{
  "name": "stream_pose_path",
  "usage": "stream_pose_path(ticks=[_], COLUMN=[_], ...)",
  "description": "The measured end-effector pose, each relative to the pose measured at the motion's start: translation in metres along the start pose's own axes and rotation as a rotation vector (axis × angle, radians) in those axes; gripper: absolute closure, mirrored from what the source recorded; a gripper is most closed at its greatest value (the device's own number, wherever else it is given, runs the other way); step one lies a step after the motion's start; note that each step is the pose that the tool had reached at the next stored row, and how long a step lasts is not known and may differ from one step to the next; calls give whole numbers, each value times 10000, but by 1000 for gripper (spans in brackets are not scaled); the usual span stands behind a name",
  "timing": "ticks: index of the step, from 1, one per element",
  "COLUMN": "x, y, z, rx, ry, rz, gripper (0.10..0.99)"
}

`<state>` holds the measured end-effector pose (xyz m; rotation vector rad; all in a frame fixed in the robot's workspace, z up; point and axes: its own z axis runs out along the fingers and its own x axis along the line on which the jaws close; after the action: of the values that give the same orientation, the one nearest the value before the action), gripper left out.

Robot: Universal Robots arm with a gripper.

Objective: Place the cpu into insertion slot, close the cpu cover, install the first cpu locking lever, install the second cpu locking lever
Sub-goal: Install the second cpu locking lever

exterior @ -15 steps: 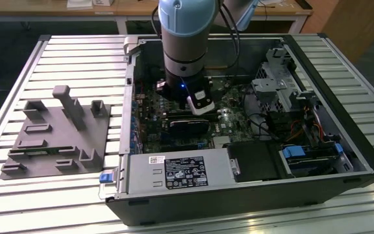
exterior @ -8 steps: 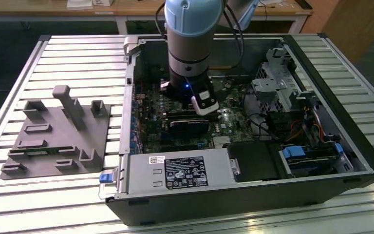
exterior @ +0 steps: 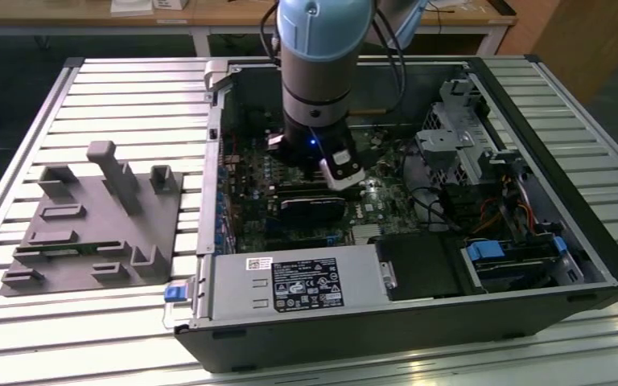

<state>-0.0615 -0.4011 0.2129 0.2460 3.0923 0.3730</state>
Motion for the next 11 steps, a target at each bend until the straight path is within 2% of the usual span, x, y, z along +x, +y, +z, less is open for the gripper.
stream_pose_path(ticks=[4,11], x=[48,61], y=[-21,-70], z=[22,58], rx=[0,-19], ry=[0,4], rz=[0,0], gripper=[980,980])
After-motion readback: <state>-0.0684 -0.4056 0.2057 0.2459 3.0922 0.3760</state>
